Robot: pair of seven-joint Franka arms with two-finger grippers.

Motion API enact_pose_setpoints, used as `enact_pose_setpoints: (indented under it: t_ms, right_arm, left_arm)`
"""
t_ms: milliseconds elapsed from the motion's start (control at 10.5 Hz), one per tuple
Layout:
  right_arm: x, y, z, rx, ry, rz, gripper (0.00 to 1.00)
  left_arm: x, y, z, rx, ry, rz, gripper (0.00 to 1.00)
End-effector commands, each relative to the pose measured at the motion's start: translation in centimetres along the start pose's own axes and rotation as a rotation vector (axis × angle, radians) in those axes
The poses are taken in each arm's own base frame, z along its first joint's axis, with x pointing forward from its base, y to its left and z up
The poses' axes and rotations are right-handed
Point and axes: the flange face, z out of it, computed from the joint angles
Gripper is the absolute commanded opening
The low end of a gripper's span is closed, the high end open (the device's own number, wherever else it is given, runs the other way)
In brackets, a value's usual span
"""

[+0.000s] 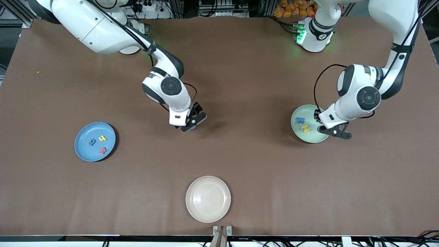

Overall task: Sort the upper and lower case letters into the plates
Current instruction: 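Carry the Q to the green plate while the right gripper reaches the E, then carry the blue E to the blue plate while the left gripper reaches the R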

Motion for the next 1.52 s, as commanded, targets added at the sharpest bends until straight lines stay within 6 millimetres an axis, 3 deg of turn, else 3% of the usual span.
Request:
enact_pose_setpoints:
  t_ms: [0,190,285,570,760,855,1139,1329,1424]
  right_arm:
    - [0.5,0.2,1.0,-0.006,-0.002,-0.013,1.0]
    - [0.9,0.8,2.2,-0.028,-0.002,-0.027,1.0]
    - [1.6,1.0,2.2,-0.029,0.006,-0.024,1.0]
    - [2.3,1.2,3.0,-0.041,0.008,-0.022,1.0]
    - [2.3,1.0,3.3,-0.052,0.009,-0.039,1.0]
    - [2.2,1.3,3.6,-0.06,0.006,-0.044,1.0]
    - [2.0,1.1,3.8,-0.076,0.002,-0.063,0.97]
    - [1.9,1.1,3.9,-0.085,0.002,-0.074,0.23]
    - [1.9,1.2,3.9,-0.085,0.002,-0.05,0.03]
  left_arm:
    - [-0.9,0.7,0.3,0.005,0.037,0.019,1.0]
    - [-0.6,1.9,0.3,-0.013,0.046,-0.023,1.0]
    - [-0.4,3.9,0.2,-0.033,0.046,-0.087,1.0]
    - [1.3,14.1,-0.2,-0.052,0.052,-0.286,1.0]
    - [2.2,19.5,-0.3,-0.069,0.056,-0.394,1.0]
    - [2.4,20.6,-0.4,-0.074,0.058,-0.422,1.0]
    - [2.5,20.6,0.0,-0.077,0.05,-0.457,1.0]
    - [2.5,20.7,-0.1,-0.077,0.05,-0.46,1.0]
    - [2.5,20.5,-0.2,-0.077,0.051,-0.459,1.0]
